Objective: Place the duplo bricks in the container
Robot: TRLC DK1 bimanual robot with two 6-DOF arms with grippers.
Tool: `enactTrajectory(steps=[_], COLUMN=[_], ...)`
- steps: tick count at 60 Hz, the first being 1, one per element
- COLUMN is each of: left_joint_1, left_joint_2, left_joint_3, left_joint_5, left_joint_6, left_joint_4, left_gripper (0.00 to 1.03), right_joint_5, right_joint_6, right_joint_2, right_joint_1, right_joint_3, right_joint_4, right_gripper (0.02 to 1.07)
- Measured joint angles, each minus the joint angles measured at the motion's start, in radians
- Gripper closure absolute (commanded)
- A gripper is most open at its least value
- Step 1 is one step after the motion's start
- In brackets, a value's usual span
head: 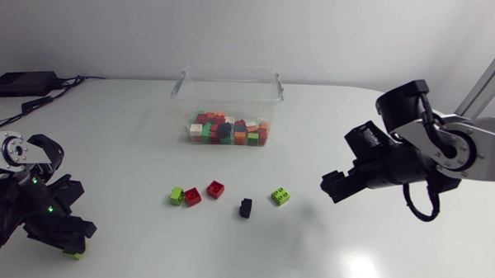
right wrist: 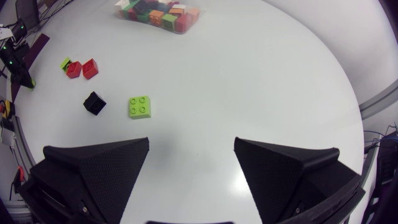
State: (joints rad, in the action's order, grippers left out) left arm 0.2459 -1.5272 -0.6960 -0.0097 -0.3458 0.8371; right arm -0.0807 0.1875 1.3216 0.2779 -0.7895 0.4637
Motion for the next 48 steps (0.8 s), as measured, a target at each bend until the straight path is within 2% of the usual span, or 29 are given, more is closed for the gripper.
enactTrajectory(steps=[22,36,48], left_joint_1=[-0.03,-0.057,-0.11], left_joint_2=[0.215,0.289,0.309], left_joint_3=[0.03,-0.034,-0.144], left_joint_5=[0.016,0.06,0.112], left_joint_6=[-0.022,-0.022,-0.013], left_joint_4=[0.005,-0.002,-0.005], left_gripper=[0.78,0.78,0.78], right_joint_5=[0.024,0.028,0.03], right_joint_6=[-0.03,-0.03,-0.03], right_joint_2=[0.228,0.368,0.458], right_joint_1=[0.151,0.186,0.193], right_joint_3=[-0.114,-0.206,-0.262], right_joint_4=[0.0,0.005,0.013], right_gripper=[0.1,0.13,0.13])
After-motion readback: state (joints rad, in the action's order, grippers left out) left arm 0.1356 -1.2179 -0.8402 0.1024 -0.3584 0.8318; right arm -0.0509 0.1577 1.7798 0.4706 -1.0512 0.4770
